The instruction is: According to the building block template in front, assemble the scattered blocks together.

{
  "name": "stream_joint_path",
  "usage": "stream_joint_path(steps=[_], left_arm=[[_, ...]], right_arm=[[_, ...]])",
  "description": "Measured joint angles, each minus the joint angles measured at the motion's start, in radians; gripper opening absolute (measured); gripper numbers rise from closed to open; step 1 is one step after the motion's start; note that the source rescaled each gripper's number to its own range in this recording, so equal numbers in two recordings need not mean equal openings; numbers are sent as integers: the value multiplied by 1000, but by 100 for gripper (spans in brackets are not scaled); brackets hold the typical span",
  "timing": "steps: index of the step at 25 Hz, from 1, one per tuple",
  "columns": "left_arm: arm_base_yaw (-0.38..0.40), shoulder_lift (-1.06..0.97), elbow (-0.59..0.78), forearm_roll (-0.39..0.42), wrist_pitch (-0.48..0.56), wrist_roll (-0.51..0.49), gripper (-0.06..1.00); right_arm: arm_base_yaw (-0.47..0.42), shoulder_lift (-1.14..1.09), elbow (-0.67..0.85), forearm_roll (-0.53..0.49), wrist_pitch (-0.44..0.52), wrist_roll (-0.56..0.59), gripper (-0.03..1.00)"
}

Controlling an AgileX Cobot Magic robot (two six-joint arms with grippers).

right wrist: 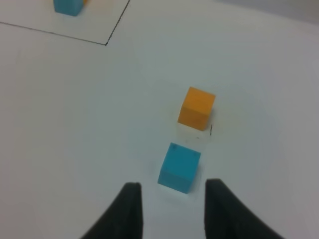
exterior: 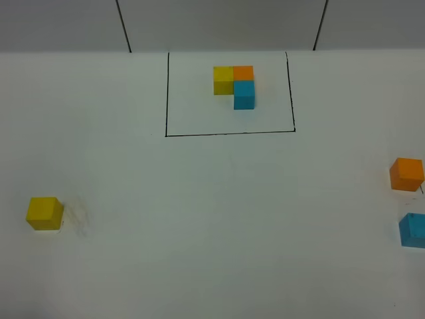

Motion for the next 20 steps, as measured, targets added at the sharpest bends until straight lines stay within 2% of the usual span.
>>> stream_joint_path(steps=[20], left_arm=[[0,0,0,0,0,0,57]], right_arm=[[0,0,0,0,0,0,0]])
